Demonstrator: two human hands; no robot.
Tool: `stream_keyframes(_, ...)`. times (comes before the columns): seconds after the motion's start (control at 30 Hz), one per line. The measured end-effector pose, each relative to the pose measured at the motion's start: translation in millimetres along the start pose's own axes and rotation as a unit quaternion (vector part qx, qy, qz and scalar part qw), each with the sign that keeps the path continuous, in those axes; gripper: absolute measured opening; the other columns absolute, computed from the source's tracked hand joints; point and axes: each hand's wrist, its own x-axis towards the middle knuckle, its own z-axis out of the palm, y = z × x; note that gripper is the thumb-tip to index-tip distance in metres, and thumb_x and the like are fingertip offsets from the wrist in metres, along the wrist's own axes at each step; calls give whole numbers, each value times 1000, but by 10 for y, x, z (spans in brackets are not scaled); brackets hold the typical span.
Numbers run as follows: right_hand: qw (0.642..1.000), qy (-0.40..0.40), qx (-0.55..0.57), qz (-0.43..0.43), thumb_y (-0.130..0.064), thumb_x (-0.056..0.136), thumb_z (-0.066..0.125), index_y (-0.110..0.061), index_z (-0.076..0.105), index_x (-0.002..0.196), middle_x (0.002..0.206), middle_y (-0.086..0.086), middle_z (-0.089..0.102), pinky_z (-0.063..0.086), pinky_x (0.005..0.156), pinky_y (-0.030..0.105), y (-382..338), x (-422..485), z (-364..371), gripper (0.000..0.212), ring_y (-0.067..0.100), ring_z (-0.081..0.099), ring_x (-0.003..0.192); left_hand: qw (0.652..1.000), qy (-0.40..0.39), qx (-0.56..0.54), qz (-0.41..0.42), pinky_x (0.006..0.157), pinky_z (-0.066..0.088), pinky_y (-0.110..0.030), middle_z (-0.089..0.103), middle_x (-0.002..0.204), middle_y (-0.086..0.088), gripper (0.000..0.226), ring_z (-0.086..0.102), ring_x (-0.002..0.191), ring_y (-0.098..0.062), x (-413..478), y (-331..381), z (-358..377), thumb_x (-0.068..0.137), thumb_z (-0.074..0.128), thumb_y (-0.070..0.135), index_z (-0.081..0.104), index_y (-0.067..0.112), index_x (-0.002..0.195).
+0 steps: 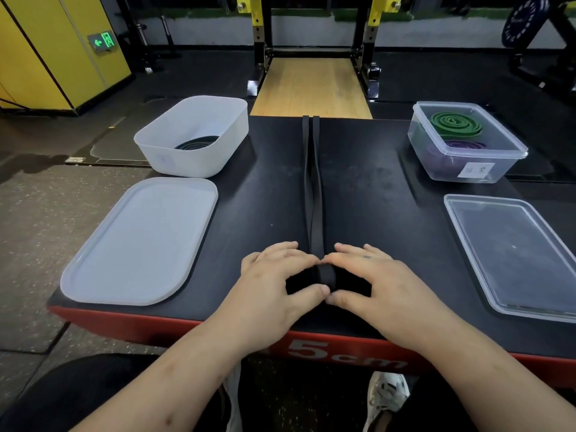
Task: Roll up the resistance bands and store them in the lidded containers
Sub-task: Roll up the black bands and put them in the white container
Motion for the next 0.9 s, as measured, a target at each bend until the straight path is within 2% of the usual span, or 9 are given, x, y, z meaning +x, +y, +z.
stream_keyframes(0.13,1000,-23,5,-11,-63,87,67,-73,44,128,159,-36,27,17,127,33,-14,-96,-4,48,-4,3,154,1000,3,-6,23,121,14,-30,56,128,31,37,19,144,12,-74,-19,6,93,62,53,65,38,127)
stream_keyframes(0.23,1000,-14,-5,-16,-62,87,67,-65,47,135,157,-35,32,18,126,29,-20,-144,-5,52,-7,11,152,1000,5,-8,28,122,14,-30,55,127,33,39,18,145,11,-109,-2,27,91,60,56,66,40,126)
stream_keyframes(0.37,998,13,9,-56,-50,90,69,-57,53,127,127,-45,52,16,122,15,-18,-123,-33,40,-25,30,134,1000,3,1,14,123,12,-32,51,131,34,42,15,142,18,-62,45,15,91,55,59,65,40,127)
stream_keyframes(0.43,998,10,14,-59,-49,95,66,-59,54,126,123,-52,42,7,118,6,-14,-98,-35,35,-36,14,131,1000,-4,-6,-3,123,11,-27,48,124,41,38,11,134,28,-61,57,2,97,57,53,61,40,132)
stream_keyframes(0.5,999,8,19,-40,-53,97,60,-62,51,131,134,-52,32,4,111,0,-5,-67,-33,36,-41,1,126,1000,-7,-19,-24,121,16,-25,47,122,45,41,13,129,31,-81,53,-24,96,57,52,53,46,137)
stream_keyframes(0.63,999,26,8,-30,-53,101,52,-52,48,145,153,-26,40,8,117,11,17,-8,13,45,-31,7,132,1000,-5,-9,-29,119,17,-22,43,127,43,48,10,128,31,-70,48,-21,92,63,53,48,53,138)
stream_keyframes(0.73,999,34,16,-37,-51,100,54,-51,48,143,136,-37,48,16,123,19,19,-21,19,43,-35,19,127,1000,2,11,-20,117,11,-19,38,120,46,49,5,126,34,-45,44,22,92,62,53,49,51,140)
stream_keyframes(0.8,998,26,22,-48,-52,96,59,-60,45,135,128,-41,51,12,126,20,26,-40,5,42,-34,24,129,1000,1,9,-10,119,10,-21,41,122,43,47,7,131,31,-33,28,21,93,62,53,51,48,138)
stream_keyframes(0.9,999,7,4,-41,-54,94,64,-74,36,126,146,-40,36,7,128,25,16,-52,2,47,-16,11,147,1000,-3,-4,-20,112,10,-14,39,123,46,45,8,131,28,-25,9,20,91,63,55,52,49,135)
